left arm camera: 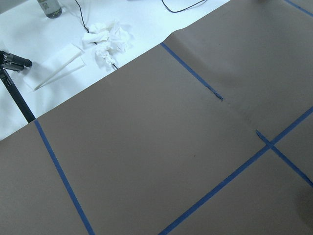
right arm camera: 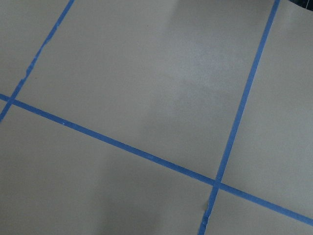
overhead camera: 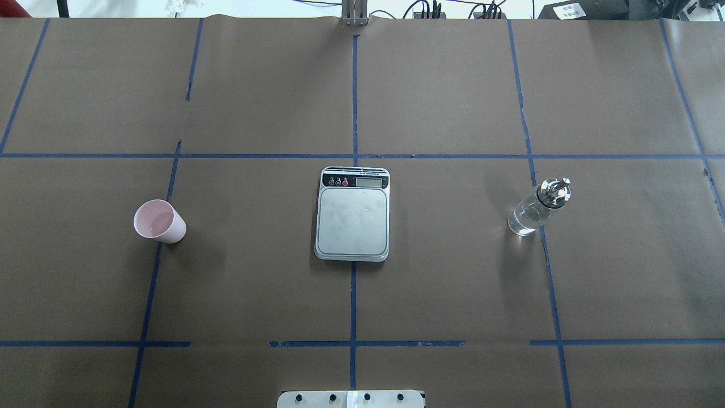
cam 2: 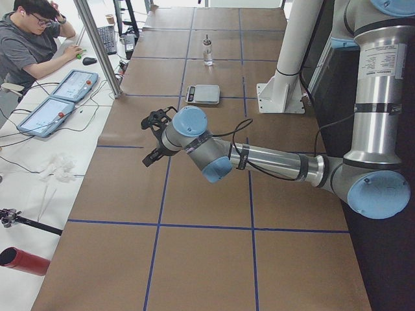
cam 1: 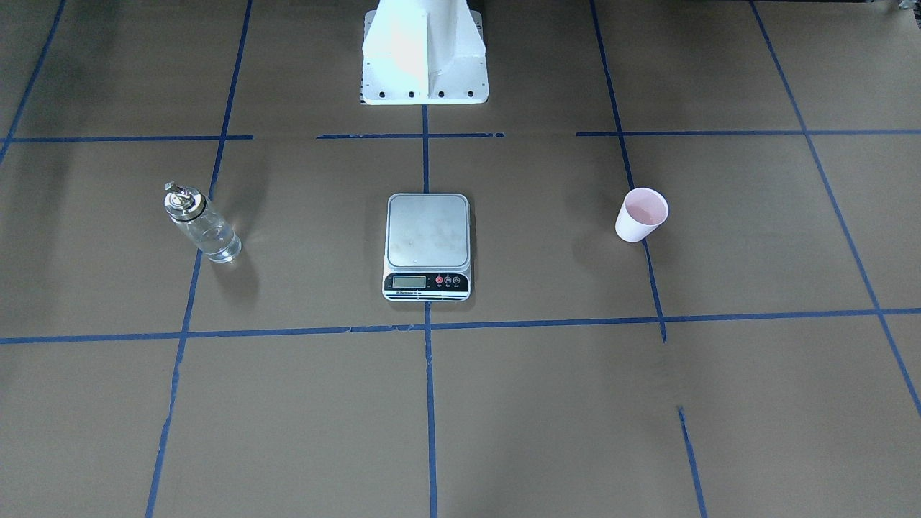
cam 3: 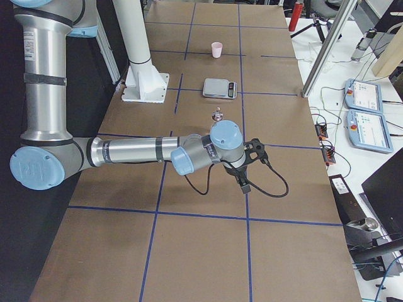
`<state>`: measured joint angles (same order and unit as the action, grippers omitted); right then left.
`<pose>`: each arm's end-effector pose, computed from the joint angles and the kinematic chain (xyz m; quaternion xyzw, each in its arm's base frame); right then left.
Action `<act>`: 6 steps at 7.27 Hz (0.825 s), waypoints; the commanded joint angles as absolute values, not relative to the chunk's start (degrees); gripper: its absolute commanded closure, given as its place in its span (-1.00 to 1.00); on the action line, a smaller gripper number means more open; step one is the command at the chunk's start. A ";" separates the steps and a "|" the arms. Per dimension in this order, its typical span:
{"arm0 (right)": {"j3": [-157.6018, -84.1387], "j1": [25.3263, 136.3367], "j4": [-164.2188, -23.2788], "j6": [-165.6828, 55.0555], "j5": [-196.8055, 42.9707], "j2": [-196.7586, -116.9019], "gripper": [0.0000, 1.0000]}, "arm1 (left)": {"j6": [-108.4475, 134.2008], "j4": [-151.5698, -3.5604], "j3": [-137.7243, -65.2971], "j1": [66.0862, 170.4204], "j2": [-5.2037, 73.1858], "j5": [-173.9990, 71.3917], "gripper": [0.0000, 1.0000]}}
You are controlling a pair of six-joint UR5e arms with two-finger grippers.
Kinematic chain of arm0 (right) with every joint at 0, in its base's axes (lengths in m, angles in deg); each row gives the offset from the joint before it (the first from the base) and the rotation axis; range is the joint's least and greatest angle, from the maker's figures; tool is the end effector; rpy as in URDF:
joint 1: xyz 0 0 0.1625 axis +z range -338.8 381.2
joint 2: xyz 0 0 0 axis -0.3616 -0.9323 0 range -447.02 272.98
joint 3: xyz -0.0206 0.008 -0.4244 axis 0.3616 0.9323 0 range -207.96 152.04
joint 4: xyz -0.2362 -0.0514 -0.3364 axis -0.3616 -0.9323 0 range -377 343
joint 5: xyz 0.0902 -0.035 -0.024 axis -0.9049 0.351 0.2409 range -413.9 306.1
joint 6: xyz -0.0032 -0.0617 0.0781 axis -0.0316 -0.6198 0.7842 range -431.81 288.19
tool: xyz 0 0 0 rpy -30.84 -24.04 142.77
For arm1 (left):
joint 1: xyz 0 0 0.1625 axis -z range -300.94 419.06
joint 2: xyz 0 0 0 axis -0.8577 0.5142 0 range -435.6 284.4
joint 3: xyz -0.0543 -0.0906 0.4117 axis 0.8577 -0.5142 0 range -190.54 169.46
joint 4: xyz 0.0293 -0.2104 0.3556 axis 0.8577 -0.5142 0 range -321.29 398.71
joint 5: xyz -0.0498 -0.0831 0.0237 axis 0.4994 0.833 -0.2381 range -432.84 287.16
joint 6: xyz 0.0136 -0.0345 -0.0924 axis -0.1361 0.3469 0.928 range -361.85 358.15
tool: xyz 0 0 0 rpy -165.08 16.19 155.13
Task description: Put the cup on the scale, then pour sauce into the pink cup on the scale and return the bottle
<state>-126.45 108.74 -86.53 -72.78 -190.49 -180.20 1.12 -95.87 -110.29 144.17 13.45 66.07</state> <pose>0.0401 -0.4886 0.5688 0.1999 -0.3882 -0.1150 0.8923 -0.0161 -0.4958 0.4866 0.3826 0.3970 0.1995 0.8101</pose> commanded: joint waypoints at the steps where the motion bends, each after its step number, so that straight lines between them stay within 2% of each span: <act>1: -126.40 108.74 -86.52 -72.78 -190.83 -180.19 -1.00 | 18.85 -97.86 -111.87 135.22 13.60 65.34 -1.00; 3: -126.40 108.74 -86.44 -72.69 -190.83 -180.45 -1.00 | 34.19 -96.91 -119.14 121.18 11.42 49.41 -1.00; 5: -126.49 108.74 -86.44 -72.69 -190.83 -180.71 -1.00 | 48.52 -83.97 -126.44 108.08 11.23 35.34 -0.98; 6: -126.49 108.74 -86.44 -72.69 -190.83 -180.80 -1.00 | 55.38 -81.54 -126.64 104.01 11.32 31.88 -0.64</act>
